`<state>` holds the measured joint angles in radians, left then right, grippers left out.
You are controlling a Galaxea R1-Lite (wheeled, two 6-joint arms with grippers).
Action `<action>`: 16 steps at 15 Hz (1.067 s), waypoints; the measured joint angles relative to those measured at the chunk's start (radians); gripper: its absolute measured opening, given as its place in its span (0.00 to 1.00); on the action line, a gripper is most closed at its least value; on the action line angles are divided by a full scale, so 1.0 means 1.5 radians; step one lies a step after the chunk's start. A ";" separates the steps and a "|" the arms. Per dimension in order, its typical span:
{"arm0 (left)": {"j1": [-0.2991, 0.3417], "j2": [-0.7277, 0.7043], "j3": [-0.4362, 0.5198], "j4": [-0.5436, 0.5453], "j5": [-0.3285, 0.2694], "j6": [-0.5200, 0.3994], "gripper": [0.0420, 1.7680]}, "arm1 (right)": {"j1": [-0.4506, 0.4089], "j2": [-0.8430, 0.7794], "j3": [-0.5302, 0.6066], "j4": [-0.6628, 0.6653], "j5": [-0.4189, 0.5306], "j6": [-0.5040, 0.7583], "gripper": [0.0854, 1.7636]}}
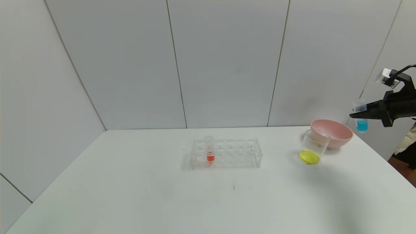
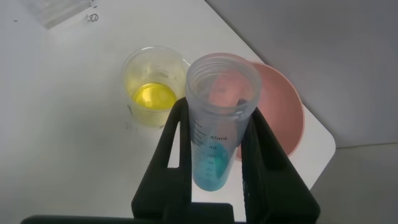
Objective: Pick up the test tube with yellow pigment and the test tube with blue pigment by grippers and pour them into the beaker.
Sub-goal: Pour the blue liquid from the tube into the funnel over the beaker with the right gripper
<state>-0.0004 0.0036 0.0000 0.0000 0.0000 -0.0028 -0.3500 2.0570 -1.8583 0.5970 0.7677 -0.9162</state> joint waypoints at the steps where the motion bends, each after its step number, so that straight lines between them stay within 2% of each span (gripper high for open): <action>1: 0.000 0.000 0.000 0.000 0.000 0.000 1.00 | 0.004 0.018 -0.033 0.017 -0.017 -0.004 0.26; 4: 0.000 0.000 0.000 0.000 0.000 0.000 1.00 | 0.022 0.058 -0.084 0.038 -0.087 -0.029 0.26; 9: 0.000 0.000 0.000 0.000 0.000 0.000 1.00 | 0.063 0.076 -0.092 0.080 -0.173 -0.061 0.26; 16: 0.000 0.000 0.000 0.000 0.000 0.000 1.00 | 0.149 0.068 -0.095 0.089 -0.377 -0.095 0.26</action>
<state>0.0000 0.0036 0.0000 0.0000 0.0000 -0.0028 -0.1260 2.1585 -2.0002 0.7298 0.2023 -1.0589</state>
